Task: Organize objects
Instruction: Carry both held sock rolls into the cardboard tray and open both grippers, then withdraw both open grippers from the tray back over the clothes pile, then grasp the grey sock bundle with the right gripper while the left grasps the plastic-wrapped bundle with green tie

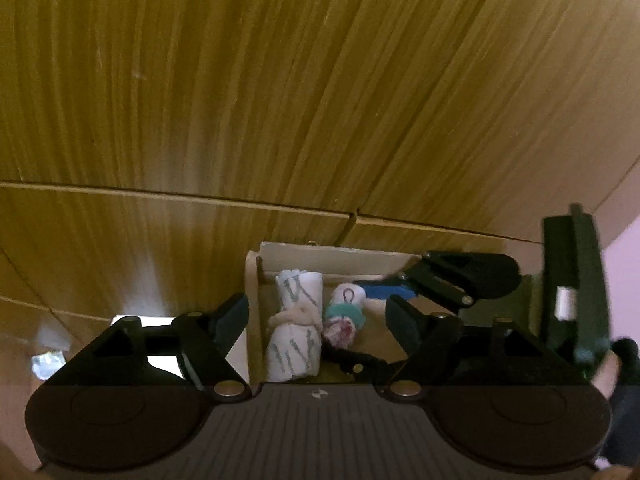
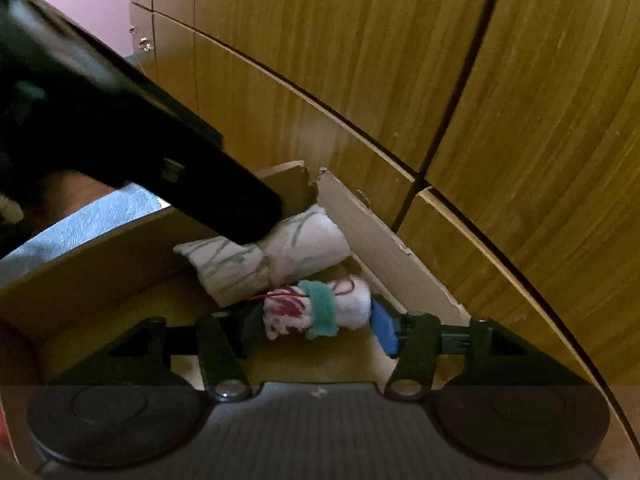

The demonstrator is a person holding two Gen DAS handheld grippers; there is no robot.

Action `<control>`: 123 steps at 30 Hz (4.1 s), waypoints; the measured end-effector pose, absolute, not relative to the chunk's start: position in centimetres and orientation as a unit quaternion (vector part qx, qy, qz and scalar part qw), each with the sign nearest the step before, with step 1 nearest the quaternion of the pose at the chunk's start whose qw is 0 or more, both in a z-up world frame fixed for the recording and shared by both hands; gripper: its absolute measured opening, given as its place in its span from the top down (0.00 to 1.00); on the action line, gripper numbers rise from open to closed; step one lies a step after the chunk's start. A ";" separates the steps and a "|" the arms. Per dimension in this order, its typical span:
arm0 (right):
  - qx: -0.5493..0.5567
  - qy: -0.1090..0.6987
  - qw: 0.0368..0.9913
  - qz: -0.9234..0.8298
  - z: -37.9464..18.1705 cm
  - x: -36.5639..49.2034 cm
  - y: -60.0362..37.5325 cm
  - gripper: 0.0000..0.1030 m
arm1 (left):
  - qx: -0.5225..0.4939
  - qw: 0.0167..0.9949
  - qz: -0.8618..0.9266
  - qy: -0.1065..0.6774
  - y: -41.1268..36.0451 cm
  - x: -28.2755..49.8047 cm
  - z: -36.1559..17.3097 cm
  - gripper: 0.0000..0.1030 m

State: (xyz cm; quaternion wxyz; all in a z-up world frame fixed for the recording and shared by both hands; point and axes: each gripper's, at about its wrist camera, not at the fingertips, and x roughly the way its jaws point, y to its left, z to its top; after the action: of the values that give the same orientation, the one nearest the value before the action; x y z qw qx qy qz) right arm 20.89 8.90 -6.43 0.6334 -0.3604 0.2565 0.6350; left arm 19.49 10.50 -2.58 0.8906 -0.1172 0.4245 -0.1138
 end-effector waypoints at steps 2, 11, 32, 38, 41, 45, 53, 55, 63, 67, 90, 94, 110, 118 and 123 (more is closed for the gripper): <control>-0.359 0.263 0.633 0.633 -6.3 21.1 8.9 0.43 | -0.108 0.894 -0.104 0.423 11.4 18.8 -1.7 0.21; -0.337 0.240 0.675 0.611 -0.6 18.4 3.5 0.30 | 0.002 0.918 -0.076 0.390 9.8 10.6 4.5 0.07; -0.268 0.315 0.755 0.508 4.0 14.9 -5.3 0.08 | 0.021 0.890 -0.058 0.451 3.4 5.7 4.6 0.00; -0.265 0.329 0.757 0.499 3.4 14.4 -6.5 0.08 | 0.027 0.888 -0.055 0.455 3.5 5.1 4.0 0.00; -0.260 0.333 0.757 0.499 3.1 14.5 -6.7 0.08 | 0.035 0.888 -0.055 0.455 3.3 5.1 3.6 0.00; -0.256 0.339 0.758 0.494 3.0 14.8 -7.2 0.08 | 0.035 0.885 -0.061 0.460 3.3 5.2 3.3 0.00; -0.249 0.345 0.760 0.490 2.6 14.9 -8.9 0.07 | 0.038 0.887 -0.060 0.457 4.6 4.1 3.0 0.00; -0.249 0.348 0.757 0.493 2.5 14.8 -9.3 0.07 | 0.040 0.886 -0.057 0.458 5.0 3.7 2.8 0.00; -0.233 0.340 0.765 0.495 3.0 13.2 -11.4 0.07 | 0.029 0.888 -0.054 0.456 6.3 1.0 1.8 0.00; -0.220 0.313 0.772 0.507 3.4 10.4 -13.5 0.07 | 0.029 0.899 -0.055 0.433 7.4 -1.9 1.7 0.00; -0.195 0.267 0.765 0.553 -7.4 -5.3 -14.1 0.04 | 0.012 0.918 0.019 0.397 12.9 -14.4 -3.0 0.00; -0.218 0.240 0.772 0.546 -8.4 -6.2 -13.6 0.05 | 0.016 0.919 0.020 0.393 13.3 -14.9 -3.0 0.00; -0.233 0.237 0.756 0.564 -9.4 -5.3 -13.0 0.36 | 0.032 0.918 -0.011 0.394 11.7 -14.9 -3.4 0.00; -0.215 0.216 0.773 0.557 -6.8 -3.7 -15.5 0.36 | 0.050 0.916 -0.039 0.397 8.3 -13.5 -3.9 0.01; -0.203 0.205 0.789 0.542 -5.2 -2.4 -17.1 0.36 | 0.067 0.909 -0.059 0.408 5.7 -11.9 -5.1 0.05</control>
State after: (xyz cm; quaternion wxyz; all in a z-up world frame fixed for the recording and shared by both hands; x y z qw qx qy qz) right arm -2.42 -17.05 -5.17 0.7893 -0.2030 0.2054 0.5418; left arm -11.93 5.68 -5.07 0.9086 0.0674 0.4080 -0.0594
